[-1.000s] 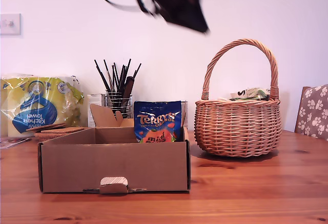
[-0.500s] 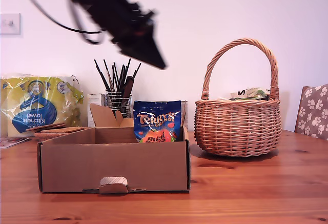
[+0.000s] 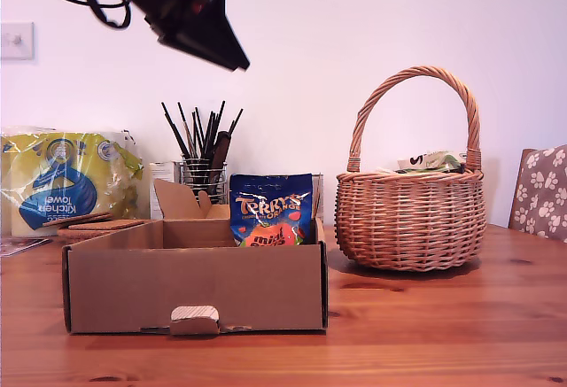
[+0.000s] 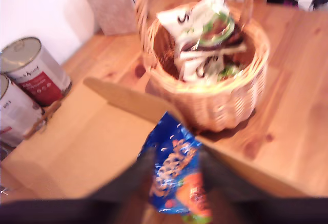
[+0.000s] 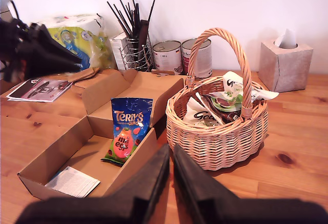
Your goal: Move the bags of Easter eggs from the cardboard box on the left into the woven basket on the right side.
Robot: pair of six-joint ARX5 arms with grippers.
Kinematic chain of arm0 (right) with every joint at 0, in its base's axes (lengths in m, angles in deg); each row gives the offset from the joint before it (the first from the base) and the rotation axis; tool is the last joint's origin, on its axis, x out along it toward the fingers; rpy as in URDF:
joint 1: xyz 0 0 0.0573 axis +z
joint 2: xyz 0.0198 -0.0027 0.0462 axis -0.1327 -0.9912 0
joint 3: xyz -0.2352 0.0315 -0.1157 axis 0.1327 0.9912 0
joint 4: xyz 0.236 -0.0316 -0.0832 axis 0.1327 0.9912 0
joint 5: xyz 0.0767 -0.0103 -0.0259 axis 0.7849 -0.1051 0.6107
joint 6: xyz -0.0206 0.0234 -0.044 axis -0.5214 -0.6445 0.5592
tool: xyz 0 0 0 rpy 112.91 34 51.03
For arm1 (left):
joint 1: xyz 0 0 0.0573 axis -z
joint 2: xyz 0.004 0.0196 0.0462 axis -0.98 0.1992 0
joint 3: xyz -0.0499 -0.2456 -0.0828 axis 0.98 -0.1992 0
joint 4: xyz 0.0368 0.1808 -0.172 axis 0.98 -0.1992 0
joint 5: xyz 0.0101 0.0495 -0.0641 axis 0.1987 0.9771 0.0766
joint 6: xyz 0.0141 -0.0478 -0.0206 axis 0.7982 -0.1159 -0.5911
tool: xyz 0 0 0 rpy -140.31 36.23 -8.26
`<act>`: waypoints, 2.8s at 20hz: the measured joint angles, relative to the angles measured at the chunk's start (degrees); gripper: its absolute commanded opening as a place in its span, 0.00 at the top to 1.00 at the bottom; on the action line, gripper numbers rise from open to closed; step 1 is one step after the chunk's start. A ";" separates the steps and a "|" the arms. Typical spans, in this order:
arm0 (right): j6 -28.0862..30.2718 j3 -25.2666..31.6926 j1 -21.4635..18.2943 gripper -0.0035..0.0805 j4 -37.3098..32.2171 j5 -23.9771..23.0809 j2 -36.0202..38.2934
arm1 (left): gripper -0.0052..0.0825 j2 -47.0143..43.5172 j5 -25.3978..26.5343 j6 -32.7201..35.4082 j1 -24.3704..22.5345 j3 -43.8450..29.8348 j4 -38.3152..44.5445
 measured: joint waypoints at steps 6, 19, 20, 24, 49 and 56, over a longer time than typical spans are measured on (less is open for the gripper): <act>0.00 0.00 0.00 0.97 0.85 0.00 0.00 | 0.18 1.57 -8.55 3.13 -4.04 0.17 8.13; 0.00 -0.02 -0.02 0.97 0.96 0.00 0.00 | 0.18 28.61 -10.99 6.27 -4.63 27.85 -12.85; 0.00 -0.02 0.00 0.97 0.98 0.00 0.00 | 0.18 29.73 -11.10 6.29 -4.63 27.89 -14.38; 0.00 -0.02 -0.02 0.97 1.01 0.00 0.00 | 0.19 35.19 -11.17 9.01 -4.37 27.87 -19.65; 0.00 -0.02 0.00 0.97 1.27 0.00 0.00 | 0.73 36.37 -13.55 10.54 2.67 22.27 -35.45; 0.00 -0.02 -0.02 0.97 1.29 0.00 0.00 | 0.94 36.37 -14.58 10.51 2.93 22.29 -35.32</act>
